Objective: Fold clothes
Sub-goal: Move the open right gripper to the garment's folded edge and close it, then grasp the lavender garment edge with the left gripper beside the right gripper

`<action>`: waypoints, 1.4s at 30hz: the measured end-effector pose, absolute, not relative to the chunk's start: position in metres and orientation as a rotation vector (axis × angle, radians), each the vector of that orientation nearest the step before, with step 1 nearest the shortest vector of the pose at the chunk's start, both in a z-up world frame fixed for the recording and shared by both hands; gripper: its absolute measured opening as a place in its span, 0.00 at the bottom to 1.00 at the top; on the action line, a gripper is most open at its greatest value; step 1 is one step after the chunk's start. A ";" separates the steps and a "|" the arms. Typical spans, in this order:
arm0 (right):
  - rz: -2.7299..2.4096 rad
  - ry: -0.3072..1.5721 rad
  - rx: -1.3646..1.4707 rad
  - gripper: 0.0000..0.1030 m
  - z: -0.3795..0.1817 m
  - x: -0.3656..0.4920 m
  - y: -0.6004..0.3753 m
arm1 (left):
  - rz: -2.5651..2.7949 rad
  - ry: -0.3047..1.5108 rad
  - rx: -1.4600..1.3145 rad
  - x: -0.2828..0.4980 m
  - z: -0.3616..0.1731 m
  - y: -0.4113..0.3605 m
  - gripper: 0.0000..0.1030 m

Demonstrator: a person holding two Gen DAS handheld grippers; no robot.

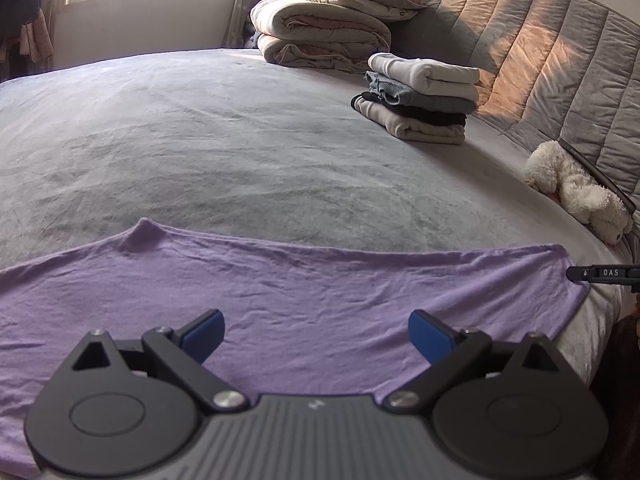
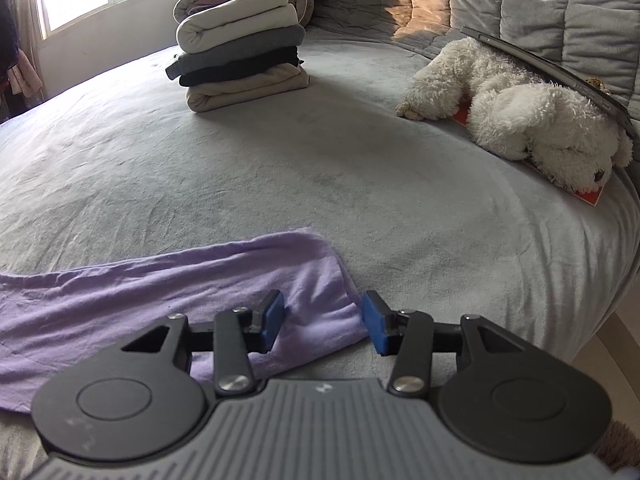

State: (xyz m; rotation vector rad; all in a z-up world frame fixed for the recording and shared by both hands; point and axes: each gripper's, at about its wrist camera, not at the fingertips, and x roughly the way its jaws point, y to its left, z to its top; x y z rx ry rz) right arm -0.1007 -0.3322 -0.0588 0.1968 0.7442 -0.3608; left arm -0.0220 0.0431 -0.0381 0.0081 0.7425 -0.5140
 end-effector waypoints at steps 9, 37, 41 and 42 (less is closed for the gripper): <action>-0.309 0.749 0.171 0.07 -0.058 -0.095 -0.322 | -0.548 0.776 -0.036 -0.018 -0.040 0.044 0.79; 0.206 0.720 0.078 0.06 -0.012 -0.060 -0.172 | -0.852 1.022 -0.710 0.006 -0.072 0.046 0.70; 0.280 0.742 0.066 0.06 -0.018 -0.058 -0.145 | -0.826 1.022 -0.746 0.010 -0.075 0.052 0.70; 0.295 0.746 0.063 0.06 -0.020 -0.057 -0.139 | -0.816 1.023 -0.752 0.011 -0.076 0.054 0.70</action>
